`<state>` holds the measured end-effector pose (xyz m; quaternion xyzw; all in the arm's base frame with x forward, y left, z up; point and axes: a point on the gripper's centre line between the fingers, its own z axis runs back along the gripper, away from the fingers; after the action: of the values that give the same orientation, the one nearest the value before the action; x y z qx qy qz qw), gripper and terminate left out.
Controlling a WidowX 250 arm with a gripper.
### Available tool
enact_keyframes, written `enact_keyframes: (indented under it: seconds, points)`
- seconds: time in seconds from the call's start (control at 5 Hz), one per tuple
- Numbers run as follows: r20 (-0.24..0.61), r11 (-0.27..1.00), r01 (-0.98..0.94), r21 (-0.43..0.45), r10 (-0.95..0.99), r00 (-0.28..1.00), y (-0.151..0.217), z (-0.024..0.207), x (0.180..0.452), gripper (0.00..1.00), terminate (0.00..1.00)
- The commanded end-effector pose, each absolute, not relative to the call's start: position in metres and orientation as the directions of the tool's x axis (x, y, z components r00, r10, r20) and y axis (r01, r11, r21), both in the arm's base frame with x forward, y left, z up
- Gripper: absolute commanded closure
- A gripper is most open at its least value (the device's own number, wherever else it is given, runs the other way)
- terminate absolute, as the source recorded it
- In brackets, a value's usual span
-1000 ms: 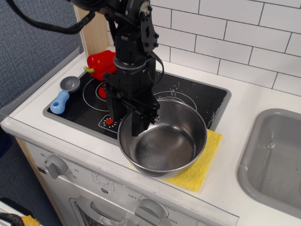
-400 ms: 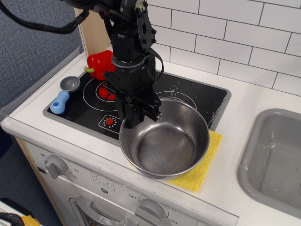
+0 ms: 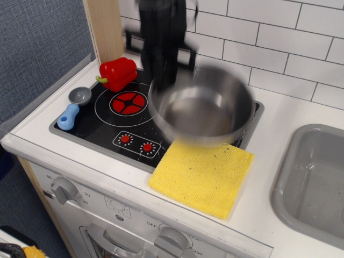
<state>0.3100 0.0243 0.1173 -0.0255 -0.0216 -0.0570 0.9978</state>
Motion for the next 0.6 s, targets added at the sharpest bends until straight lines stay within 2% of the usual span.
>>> enact_keyframes:
  seconds: [0.0, 0.4]
  points:
    - [0.013, 0.999, -0.038, 0.038, 0.038, 0.999, 0.069, 0.103, 0.366, 1.00, 0.00]
    - [0.003, 0.991, -0.099, 0.092, 0.099, 0.995, 0.102, 0.093, 0.387, 1.00, 0.00]
